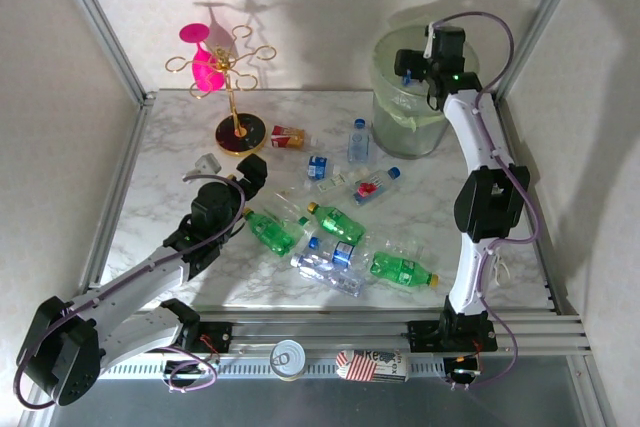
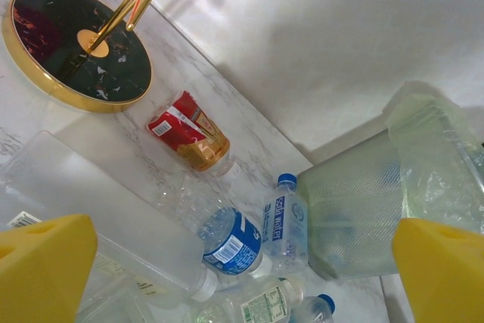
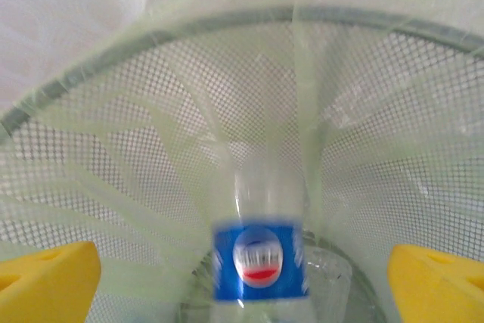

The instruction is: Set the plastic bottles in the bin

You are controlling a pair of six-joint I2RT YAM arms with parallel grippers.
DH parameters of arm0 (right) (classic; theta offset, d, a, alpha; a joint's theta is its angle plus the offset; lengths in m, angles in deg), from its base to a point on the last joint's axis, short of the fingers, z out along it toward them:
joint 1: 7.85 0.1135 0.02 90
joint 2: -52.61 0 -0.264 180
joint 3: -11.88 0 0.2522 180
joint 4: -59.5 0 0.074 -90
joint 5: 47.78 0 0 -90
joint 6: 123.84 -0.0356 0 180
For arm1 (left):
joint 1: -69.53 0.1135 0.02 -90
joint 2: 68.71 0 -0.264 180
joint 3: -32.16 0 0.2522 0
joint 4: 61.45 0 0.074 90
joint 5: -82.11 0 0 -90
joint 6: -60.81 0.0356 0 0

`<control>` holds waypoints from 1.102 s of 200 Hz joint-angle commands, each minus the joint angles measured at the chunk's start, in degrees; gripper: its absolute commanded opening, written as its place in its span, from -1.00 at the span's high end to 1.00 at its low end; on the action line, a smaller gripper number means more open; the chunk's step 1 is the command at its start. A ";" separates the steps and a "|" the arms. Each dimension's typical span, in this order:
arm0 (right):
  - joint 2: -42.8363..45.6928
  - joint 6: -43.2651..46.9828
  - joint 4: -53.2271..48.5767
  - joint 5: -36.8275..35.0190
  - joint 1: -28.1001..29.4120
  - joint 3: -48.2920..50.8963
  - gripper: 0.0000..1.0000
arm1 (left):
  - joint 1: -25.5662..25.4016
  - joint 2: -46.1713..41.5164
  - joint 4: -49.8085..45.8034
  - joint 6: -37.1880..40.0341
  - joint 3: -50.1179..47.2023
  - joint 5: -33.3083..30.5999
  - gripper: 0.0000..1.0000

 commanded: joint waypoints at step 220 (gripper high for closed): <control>40.06 -10.47 42.03 16.17 26.33 65.63 -0.98 | -4.91 4.10 -22.12 -11.92 -3.30 3.62 -0.99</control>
